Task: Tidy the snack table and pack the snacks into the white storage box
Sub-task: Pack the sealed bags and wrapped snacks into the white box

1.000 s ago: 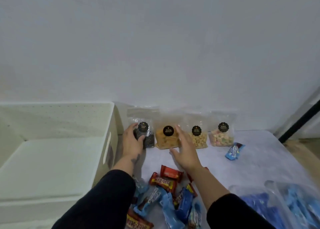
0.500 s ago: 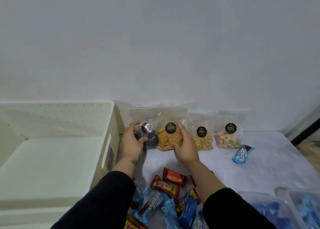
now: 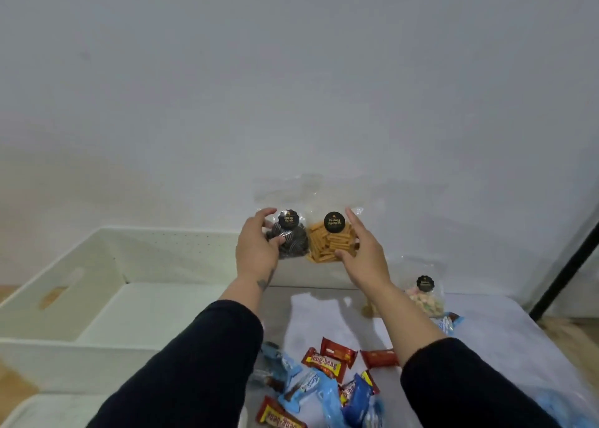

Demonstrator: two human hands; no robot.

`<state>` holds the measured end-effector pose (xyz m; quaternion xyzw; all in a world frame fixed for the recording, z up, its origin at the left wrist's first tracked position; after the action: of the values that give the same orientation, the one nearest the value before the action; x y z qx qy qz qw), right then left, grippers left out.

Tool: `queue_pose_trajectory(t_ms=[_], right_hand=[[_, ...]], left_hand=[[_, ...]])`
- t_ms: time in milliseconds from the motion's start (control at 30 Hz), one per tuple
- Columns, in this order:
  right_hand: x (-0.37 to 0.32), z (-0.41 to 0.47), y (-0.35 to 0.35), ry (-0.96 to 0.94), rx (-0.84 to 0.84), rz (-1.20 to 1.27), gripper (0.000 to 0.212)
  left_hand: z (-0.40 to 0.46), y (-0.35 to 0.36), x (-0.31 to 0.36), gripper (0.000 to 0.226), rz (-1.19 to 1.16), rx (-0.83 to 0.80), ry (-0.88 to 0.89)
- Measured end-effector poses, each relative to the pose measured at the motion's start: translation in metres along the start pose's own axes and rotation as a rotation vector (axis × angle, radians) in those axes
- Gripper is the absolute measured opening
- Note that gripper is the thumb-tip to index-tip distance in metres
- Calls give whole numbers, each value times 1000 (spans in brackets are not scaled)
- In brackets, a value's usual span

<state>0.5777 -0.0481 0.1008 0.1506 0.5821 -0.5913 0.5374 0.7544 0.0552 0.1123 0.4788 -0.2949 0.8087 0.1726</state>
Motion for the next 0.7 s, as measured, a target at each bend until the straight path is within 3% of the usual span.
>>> queue_pose_trajectory(t_ms=[300, 467, 700], right_hand=[[-119, 2, 73, -130, -56, 23, 86], [-155, -12, 157, -101, -123, 51, 87], [-149, -26, 259, 64, -187, 128, 90]], left_hand=[[19, -139, -4, 53, 28, 123, -26], [26, -214, -59, 56, 67, 138, -106], [35, -268, -156, 55, 87, 1, -260]])
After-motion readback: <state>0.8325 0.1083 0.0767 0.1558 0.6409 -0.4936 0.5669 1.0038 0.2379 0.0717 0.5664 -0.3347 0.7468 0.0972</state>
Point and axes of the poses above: each hand's wrist, its own z-axis towards the middle knuckle, its own y-axis out of the palm, x = y × z, the point moved 4 cm from there along z, towards the middle knuckle, and after that the axes turned 1 degree about -x, right-handed, at the moved point
